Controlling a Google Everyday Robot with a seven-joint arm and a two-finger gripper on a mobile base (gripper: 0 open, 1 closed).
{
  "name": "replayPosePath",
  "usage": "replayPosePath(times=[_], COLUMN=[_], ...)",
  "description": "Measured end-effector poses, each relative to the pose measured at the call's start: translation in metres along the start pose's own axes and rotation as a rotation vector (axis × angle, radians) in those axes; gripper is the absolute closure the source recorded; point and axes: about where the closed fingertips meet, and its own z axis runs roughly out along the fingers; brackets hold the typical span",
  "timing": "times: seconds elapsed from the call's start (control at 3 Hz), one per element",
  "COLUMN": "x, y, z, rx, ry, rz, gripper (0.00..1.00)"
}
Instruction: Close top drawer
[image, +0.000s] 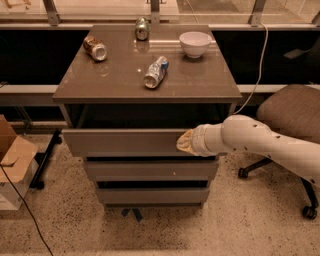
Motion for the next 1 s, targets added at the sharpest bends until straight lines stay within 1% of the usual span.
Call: replayPosePath(times=[0.33, 0.67, 1.0], x=[-0.001, -0.0018, -0.0023], y=[0.0015, 0.0025, 0.0052], z=[0.0018, 0.0031, 0.0017], rx=[-0.004, -0.007, -0.007], ry=[-0.002, -0.003, -0.003], rz=[-0.001, -0.002, -0.002], gripper=[0.2, 0.0, 0.0])
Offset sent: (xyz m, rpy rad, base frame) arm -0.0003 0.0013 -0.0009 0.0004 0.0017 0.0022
